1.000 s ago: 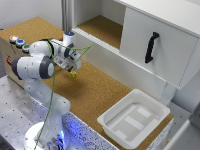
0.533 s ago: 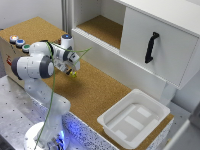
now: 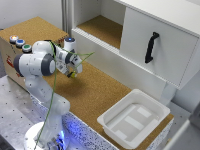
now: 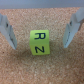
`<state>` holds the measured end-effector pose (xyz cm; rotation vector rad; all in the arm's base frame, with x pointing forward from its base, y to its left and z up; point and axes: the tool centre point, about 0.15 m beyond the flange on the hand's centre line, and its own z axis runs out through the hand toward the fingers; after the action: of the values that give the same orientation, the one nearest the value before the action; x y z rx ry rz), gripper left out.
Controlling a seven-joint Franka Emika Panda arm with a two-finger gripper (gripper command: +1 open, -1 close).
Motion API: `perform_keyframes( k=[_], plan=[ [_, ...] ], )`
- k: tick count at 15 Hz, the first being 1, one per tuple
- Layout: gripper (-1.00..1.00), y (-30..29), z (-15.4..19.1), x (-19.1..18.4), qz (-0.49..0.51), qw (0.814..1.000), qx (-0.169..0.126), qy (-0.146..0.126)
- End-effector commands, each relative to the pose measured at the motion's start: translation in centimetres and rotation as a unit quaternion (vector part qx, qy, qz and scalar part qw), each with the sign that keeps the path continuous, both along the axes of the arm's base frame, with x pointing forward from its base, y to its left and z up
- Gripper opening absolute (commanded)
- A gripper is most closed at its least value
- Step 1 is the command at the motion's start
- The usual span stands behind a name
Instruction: Rotate the yellow block to the right
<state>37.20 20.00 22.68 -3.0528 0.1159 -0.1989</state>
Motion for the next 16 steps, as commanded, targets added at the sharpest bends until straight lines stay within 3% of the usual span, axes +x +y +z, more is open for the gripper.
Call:
perform_keyframes(
  k=[1,11,16],
  plan=[
    [-1.00,1.2,-1.8,2.3,-0.019,0.998,-0.056,0.025],
    [-1.00,2.5,-1.1,2.7,0.042,0.994,-0.094,0.026],
    [-1.00,2.0,1.5,1.9,0.030,0.996,-0.082,0.014]
  ],
)
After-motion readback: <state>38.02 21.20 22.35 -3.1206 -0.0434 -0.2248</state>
